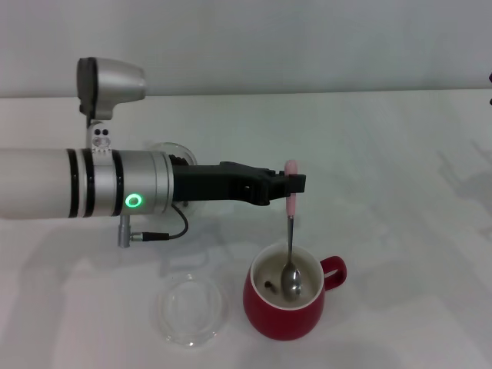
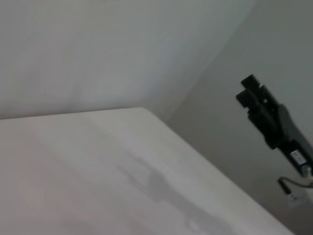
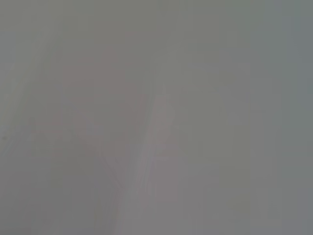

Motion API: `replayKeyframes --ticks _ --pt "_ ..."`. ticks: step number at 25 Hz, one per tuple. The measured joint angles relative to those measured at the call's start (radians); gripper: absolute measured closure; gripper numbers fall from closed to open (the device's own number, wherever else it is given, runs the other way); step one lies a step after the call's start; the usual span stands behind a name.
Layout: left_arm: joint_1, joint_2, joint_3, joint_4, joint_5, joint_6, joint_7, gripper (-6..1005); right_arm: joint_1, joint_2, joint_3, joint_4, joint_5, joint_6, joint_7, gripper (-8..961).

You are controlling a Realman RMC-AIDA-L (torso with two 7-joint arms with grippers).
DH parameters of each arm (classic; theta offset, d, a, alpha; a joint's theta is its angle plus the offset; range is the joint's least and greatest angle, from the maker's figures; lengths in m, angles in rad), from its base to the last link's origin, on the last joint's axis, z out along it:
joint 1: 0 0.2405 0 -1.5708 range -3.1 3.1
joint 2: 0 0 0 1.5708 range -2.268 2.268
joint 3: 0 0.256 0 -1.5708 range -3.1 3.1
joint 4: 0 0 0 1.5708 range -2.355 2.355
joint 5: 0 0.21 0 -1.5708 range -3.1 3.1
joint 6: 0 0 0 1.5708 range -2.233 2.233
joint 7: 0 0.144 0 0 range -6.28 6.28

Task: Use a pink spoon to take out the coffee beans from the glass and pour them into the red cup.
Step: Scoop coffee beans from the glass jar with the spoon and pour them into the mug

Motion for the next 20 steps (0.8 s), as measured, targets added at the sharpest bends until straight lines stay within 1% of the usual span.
replayKeyframes --ticks 5,8,10,17,20 --pt "0.001 0.0 0.018 0.043 0.025 0.027 -0.021 868 -0.003 0.0 0.0 0.0 0.0 0.0 0.0 267" --pt "0.015 0.003 0.018 0.098 0.026 0.023 -0.034 868 -0.007 -0.001 0.0 -0.001 0.0 0.0 0.0 267" --pt "0.037 0.003 0.017 0.145 0.029 0.019 -0.044 868 -0.008 -0.001 0.0 -0.001 0.0 0.0 0.0 267" --pt "0.11 0.007 0.007 0.245 0.023 -0.004 -0.077 868 -0.009 -0.003 0.0 -0.007 0.0 0.0 -0.001 267" --pt "0.162 0.007 -0.014 0.283 0.029 -0.005 -0.086 868 -0.01 -0.003 0.0 -0.013 0.0 0.0 -0.001 267"
